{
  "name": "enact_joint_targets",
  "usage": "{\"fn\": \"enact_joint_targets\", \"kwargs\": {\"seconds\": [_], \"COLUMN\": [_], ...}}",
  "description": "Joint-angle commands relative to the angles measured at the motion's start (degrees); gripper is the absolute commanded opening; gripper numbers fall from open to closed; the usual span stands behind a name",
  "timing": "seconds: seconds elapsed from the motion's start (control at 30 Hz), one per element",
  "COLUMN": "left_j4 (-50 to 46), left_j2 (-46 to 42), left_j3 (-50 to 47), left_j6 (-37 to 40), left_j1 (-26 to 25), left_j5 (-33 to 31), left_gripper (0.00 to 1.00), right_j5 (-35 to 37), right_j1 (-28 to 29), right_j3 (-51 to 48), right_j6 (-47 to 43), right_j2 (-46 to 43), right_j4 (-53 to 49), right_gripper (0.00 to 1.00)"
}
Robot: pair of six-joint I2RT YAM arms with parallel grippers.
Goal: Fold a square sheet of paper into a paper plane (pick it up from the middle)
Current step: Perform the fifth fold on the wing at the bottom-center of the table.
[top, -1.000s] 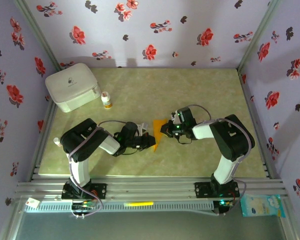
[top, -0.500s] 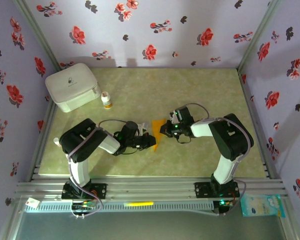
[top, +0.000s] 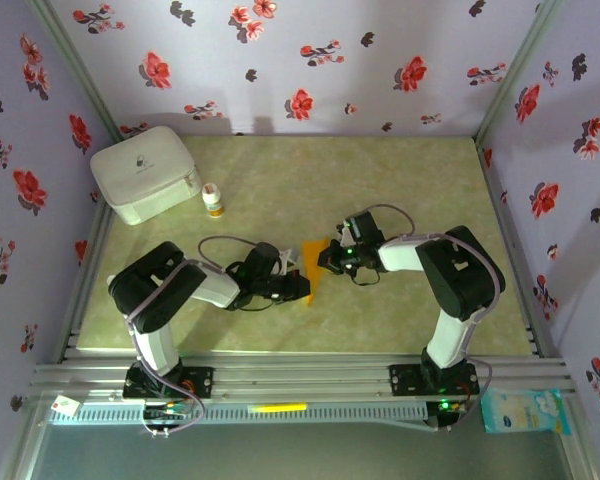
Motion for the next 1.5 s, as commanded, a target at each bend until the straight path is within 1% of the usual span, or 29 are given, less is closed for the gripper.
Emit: {"fn": "enact_joint_targets", "kwargs": {"seconds": [0.0,0.03,0.13,0.2,0.27,0.4,0.57,0.6,0.7,0.83,0.9,0.93,1.07,1.1,1.13,1.2,1.27,1.33,1.47], "left_j4": [-12.45,-12.78,-13.76,-14.28,-14.35,-14.52,-15.01,-15.14,-15.54,-15.84,-15.97,-16.09,-16.49,-16.65,-16.85,-17.03,-17.21,-17.42,-18.08], "left_j2": [0.06,-0.01,-0.45,-0.97,-1.73,-2.76,-2.85,-2.84,-3.24,-3.82,-4.19,-4.17,-4.18,-4.17,-4.24,-4.52,-4.77,-5.12,-6.05], "left_j3": [-1.57,-1.37,-1.24,-1.31,-1.82,-2.42,-2.51,-2.49,-2.91,-3.25,-3.32,-3.27,-3.26,-3.35,-3.37,-3.52,-3.67,-3.73,-3.95], "left_j6": [2.55,2.78,3.19,3.28,3.11,3.16,3.34,3.35,3.31,3.38,3.38,3.48,3.6,3.6,3.54,3.65,3.77,3.91,4.19], "left_j1": [-1.73,-1.81,-2.08,-2.27,-2.51,-2.8,-3.02,-3.06,-3.31,-3.64,-3.8,-3.88,-4.2,-4.19,-4.19,-4.28,-4.39,-4.38,-4.45], "left_j5": [3.04,3.39,3.98,3.97,3.98,3.93,3.88,3.88,3.89,3.97,3.97,4.02,4.08,4.06,3.98,4.06,4.14,4.47,4.24], "left_gripper": [0.0,0.0,0.1,0.1,0.09,0.0,0.01,0.07,0.09,0.08,0.01,0.0,0.0,0.07,0.11,0.12,0.1,0.0,0.0], "right_j5": [5.04,5.17,5.45,5.58,5.69,5.91,6.07,6.06,6.19,6.28,6.27,6.3,6.28,6.28,6.28,6.3,6.3,6.28,6.33], "right_j1": [0.45,0.53,0.63,0.71,0.71,0.8,0.8,0.8,0.85,0.89,0.98,0.98,0.98,0.98,0.98,0.98,1.01,1.08,1.06], "right_j3": [-0.28,-0.21,-0.31,-0.29,-0.37,-0.31,-0.26,-0.41,-0.52,-0.63,-0.58,-0.55,-0.49,-0.52,-0.54,-0.54,-0.54,-0.61,-0.5], "right_j6": [-1.36,-1.39,-1.39,-1.39,-1.39,-1.46,-1.52,-1.56,-1.48,-1.48,-1.47,-1.48,-1.46,-1.56,-1.56,-1.55,-1.47,-1.46,-1.48], "right_j2": [2.85,2.89,2.86,2.82,2.73,2.75,2.7,2.68,2.71,2.83,2.89,2.88,2.92,2.86,2.86,2.92,2.9,2.87,2.93], "right_j4": [-5.17,-5.28,-5.6,-5.79,-6.0,-6.23,-6.49,-6.57,-6.56,-6.47,-6.49,-6.49,-6.6,-6.63,-6.64,-6.74,-6.71,-6.75,-6.75], "right_gripper": [0.02,0.02,0.02,0.02,0.02,0.02,0.02,0.02,0.02,0.02,0.02,0.02,0.02,0.02,0.02,0.02,0.02,0.02,0.02]}}
